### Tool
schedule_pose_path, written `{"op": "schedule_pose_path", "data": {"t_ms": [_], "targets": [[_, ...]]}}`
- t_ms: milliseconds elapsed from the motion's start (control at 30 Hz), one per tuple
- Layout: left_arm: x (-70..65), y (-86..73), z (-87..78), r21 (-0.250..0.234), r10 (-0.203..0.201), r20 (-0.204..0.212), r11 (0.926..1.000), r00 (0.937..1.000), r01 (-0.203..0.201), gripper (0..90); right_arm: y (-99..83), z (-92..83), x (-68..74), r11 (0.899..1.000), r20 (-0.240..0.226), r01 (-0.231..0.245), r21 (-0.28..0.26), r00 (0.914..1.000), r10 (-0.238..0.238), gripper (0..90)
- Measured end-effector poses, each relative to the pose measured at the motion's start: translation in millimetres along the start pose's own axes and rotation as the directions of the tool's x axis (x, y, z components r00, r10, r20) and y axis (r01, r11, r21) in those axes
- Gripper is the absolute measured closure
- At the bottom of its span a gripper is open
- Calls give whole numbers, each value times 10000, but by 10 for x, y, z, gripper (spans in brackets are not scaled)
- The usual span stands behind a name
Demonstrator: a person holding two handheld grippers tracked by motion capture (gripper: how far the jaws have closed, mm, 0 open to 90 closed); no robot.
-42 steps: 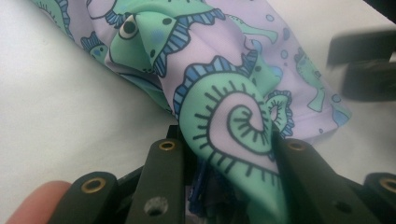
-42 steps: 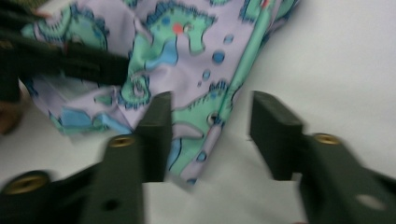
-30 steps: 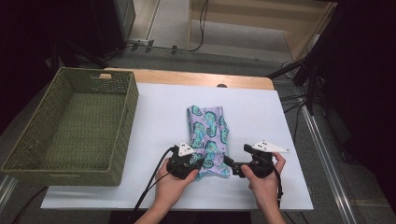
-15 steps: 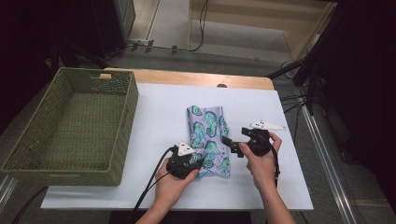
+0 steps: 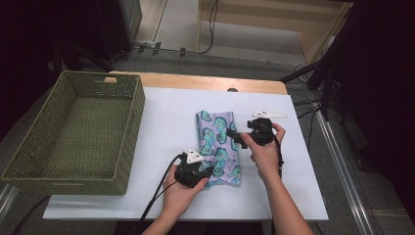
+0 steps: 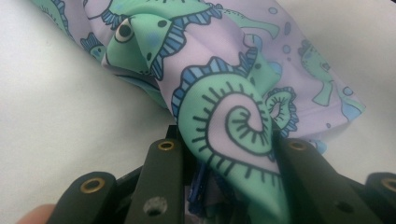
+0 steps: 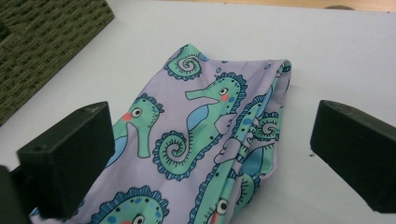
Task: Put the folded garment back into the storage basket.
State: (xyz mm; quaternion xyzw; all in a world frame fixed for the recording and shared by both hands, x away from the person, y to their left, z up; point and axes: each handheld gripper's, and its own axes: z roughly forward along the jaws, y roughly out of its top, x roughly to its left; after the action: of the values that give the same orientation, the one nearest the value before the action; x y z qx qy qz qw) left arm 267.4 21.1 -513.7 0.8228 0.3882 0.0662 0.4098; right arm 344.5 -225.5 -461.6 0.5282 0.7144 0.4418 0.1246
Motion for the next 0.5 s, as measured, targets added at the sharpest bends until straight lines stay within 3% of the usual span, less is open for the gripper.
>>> {"op": "schedule_pose_path", "data": {"t_ms": [300,500], "targets": [[-8,-2,1,-22,45,-49,10000,10000,-45,709,49,247,-77,9988,-236,-133,468,9996,144,0],[-11,-2,1,-28,53,-50,10000,10000,-53,709,82,389,-154,9971,-366,-609,466,9974,626,19]]}}
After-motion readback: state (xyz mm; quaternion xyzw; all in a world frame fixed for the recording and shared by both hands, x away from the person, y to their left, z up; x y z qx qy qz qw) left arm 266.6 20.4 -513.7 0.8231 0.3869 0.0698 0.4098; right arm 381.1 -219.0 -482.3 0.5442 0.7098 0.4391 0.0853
